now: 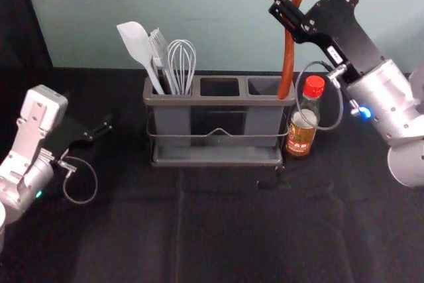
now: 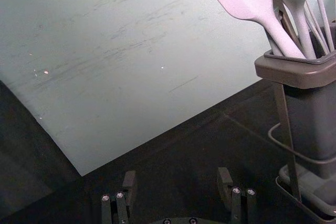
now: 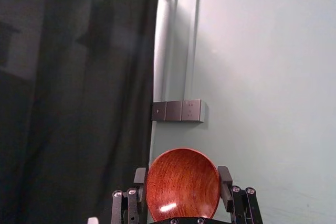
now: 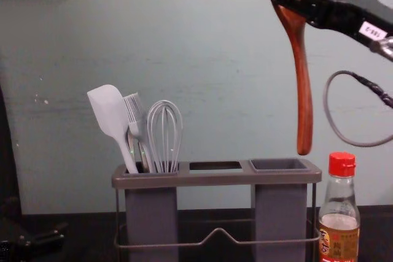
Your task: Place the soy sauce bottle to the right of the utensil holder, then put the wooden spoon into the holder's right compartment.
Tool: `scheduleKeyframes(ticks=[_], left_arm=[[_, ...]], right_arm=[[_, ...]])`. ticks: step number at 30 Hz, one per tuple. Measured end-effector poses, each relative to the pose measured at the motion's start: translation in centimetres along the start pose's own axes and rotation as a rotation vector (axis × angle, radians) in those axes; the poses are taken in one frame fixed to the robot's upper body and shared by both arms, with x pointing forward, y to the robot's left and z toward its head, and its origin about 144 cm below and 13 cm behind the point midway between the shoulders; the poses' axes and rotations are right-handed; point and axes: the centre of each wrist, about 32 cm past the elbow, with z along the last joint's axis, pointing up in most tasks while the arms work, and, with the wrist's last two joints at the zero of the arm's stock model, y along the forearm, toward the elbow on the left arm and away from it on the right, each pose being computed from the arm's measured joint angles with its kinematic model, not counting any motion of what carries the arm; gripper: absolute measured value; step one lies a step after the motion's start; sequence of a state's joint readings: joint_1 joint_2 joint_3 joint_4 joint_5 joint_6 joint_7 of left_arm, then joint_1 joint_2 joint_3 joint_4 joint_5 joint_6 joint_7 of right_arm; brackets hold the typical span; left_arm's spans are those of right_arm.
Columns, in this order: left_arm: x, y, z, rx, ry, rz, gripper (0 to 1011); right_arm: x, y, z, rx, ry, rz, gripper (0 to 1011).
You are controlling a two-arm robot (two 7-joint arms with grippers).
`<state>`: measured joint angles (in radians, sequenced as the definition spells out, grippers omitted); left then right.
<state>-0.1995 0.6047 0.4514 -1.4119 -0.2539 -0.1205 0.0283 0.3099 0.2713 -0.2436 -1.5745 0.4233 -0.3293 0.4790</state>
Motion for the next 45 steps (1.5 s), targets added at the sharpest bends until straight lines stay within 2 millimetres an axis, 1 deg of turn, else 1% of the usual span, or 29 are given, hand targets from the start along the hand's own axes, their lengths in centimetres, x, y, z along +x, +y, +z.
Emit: scheduleKeyframes(ticks=[7, 20, 22, 32, 37, 45], left_arm=[[0.0, 0.0, 0.0, 0.0, 0.0, 0.0, 1005], [0.0, 0.0, 0.0, 0.0, 0.0, 0.0, 1005], [0.0, 0.0, 0.0, 0.0, 0.0, 0.0, 1005], [0.0, 0.0, 0.0, 0.0, 0.0, 0.0, 1005], [0.0, 0.0, 0.0, 0.0, 0.0, 0.0, 1005], [0.0, 0.0, 0.0, 0.0, 0.0, 0.0, 1005]], right_arm=[[0.5, 1.3, -1.1, 0.012, 0.011, -0.012, 837], [0.9, 2.8, -2.6, 0.013, 0.011, -0.024, 836], [0.9, 2.9, -3.1, 0.012, 0.01, -0.036, 837], [0.4, 3.3, -4.7, 0.012, -0.004, -0.076, 837], [0.1, 3.3, -5.1, 0.006, -0.011, -0.086, 837], [-0.6, 2.9, -5.9, 0.02, -0.04, -0.116, 837]])
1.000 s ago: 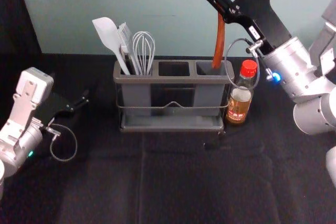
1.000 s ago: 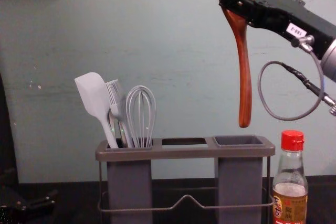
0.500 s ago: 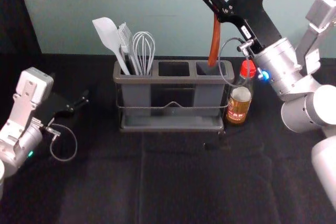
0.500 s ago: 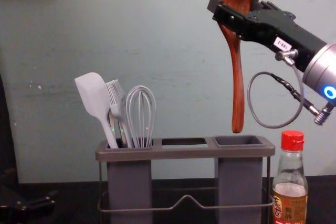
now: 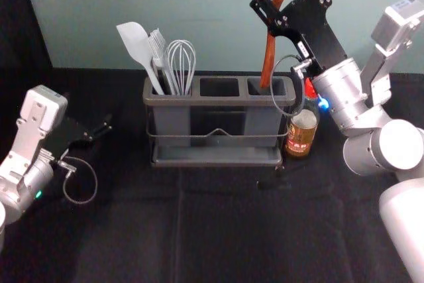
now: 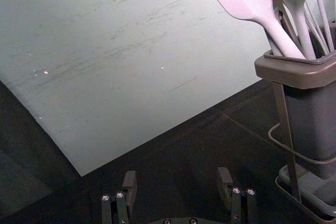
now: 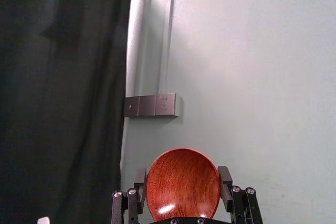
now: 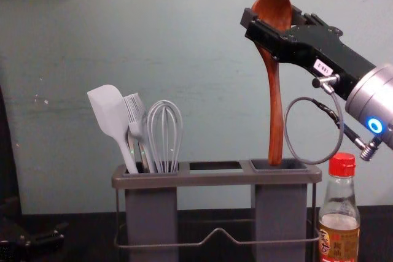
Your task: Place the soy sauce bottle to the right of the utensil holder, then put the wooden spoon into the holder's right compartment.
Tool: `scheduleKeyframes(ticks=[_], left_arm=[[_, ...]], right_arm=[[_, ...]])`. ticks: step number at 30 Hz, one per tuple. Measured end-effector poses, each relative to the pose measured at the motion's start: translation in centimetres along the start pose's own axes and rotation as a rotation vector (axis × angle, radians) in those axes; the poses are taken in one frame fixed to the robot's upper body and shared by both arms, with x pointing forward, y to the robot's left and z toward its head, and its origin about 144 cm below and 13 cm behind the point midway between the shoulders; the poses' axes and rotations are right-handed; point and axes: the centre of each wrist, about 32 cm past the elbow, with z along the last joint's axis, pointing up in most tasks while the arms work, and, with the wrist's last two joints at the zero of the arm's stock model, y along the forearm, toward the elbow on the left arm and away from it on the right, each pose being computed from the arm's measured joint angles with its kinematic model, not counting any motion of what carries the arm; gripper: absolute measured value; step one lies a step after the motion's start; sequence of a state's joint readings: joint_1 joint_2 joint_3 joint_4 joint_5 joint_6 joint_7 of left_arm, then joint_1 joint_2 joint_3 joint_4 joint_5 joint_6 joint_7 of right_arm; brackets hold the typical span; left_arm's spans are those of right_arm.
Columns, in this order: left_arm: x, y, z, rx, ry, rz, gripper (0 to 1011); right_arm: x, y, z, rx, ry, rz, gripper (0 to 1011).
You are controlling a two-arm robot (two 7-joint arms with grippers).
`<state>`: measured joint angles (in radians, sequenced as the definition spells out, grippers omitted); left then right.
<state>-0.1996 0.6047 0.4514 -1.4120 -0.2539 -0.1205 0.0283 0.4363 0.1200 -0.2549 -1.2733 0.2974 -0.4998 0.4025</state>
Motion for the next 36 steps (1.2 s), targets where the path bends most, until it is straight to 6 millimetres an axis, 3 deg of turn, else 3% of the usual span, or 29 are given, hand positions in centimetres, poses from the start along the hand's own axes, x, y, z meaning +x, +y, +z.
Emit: scheduleKeyframes(ticks=[36], left_arm=[[0.0, 0.0, 0.0, 0.0, 0.0, 0.0, 1005]], right_arm=[[-2.6, -4.8, -3.8, -0.1, 0.001, -0.034, 837]])
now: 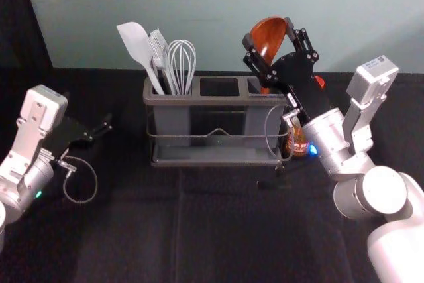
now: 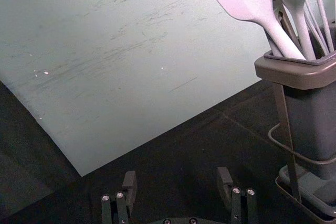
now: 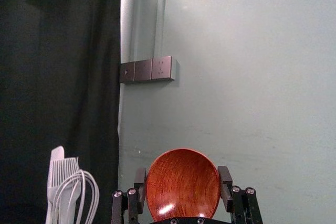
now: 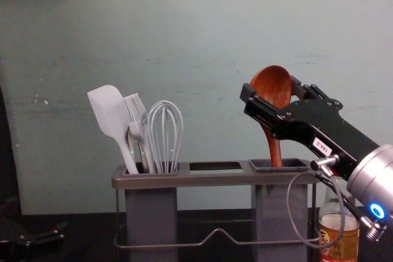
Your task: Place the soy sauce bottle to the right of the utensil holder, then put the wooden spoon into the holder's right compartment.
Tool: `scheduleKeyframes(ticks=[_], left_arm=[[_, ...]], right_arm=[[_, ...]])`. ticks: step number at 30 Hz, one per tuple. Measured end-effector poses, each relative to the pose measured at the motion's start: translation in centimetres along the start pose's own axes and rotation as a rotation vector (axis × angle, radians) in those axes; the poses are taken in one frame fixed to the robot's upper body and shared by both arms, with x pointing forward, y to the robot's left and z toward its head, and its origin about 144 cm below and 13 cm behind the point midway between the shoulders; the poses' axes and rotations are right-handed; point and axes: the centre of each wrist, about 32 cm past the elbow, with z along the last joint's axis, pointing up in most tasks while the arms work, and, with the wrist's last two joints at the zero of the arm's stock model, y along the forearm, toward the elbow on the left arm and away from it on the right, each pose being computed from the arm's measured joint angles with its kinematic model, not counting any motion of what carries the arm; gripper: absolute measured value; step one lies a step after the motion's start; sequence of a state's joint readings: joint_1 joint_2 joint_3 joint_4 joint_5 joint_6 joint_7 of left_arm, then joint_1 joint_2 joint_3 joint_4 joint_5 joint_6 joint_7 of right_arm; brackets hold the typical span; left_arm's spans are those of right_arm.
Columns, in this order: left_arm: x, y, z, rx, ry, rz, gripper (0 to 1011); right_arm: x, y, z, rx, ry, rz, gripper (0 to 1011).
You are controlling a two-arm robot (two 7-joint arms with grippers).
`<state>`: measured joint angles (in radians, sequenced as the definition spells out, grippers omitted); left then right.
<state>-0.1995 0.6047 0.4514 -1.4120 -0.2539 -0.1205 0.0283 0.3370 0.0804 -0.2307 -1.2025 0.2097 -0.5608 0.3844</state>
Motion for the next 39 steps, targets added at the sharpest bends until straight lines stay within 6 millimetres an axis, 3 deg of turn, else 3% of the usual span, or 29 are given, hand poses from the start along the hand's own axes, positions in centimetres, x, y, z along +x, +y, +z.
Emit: scheduleKeyframes(ticks=[7, 14, 31, 39], left_arm=[[0.0, 0.0, 0.0, 0.0, 0.0, 0.0, 1005], [0.0, 0.0, 0.0, 0.0, 0.0, 0.0, 1005], [0.0, 0.0, 0.0, 0.0, 0.0, 0.0, 1005], [0.0, 0.0, 0.0, 0.0, 0.0, 0.0, 1005]], right_arm=[[0.0, -0.4, -0.2, -0.014, 0.003, -0.007, 848], [0.1, -0.1, 0.2, 0.001, 0.0, -0.01, 1004], [1.0, 2.0, 4.0, 0.09, -0.034, 0.0, 1004], [0.3, 1.2, 5.7, 0.116, -0.045, 0.021, 1004]])
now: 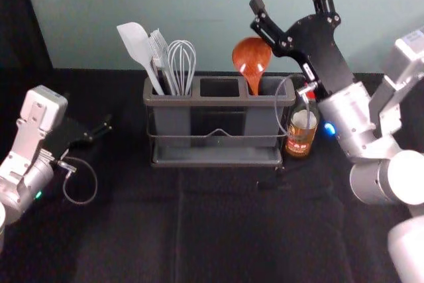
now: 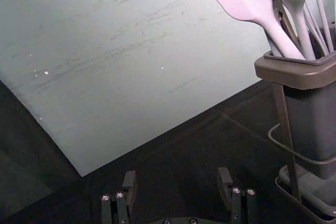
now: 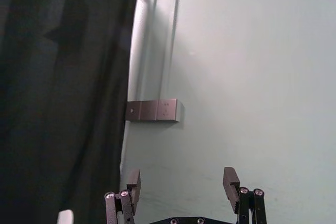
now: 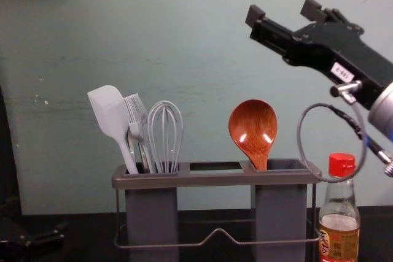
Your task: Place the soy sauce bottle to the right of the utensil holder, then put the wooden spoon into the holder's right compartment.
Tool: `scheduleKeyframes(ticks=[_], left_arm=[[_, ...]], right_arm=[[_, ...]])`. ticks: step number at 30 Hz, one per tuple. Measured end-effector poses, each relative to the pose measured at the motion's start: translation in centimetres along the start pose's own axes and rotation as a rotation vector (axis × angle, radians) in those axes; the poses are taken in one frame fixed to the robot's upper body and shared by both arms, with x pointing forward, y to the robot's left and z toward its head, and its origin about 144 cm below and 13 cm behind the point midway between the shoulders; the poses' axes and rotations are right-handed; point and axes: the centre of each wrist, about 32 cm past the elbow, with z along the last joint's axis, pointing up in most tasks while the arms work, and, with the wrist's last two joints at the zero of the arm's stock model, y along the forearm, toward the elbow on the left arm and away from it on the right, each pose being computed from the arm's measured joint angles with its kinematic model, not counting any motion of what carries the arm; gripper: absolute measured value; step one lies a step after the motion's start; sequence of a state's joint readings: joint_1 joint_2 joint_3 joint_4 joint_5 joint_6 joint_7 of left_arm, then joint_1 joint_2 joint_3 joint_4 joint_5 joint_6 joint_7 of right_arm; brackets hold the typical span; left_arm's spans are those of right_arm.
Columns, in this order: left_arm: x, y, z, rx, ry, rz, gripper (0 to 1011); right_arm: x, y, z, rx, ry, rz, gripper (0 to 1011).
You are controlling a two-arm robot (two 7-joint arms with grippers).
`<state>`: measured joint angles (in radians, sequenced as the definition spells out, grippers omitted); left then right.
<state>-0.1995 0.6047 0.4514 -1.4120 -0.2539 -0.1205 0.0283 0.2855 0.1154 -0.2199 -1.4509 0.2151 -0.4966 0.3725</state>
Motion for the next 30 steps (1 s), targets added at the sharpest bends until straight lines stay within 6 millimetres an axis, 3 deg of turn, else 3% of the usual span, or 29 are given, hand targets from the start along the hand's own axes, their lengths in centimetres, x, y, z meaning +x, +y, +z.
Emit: scheduleKeyframes(ticks=[30], left_arm=[[0.0, 0.0, 0.0, 0.0, 0.0, 0.0, 1005]], right_arm=[[-5.4, -10.1, 7.7, -0.015, 0.061, 0.122, 1004]])
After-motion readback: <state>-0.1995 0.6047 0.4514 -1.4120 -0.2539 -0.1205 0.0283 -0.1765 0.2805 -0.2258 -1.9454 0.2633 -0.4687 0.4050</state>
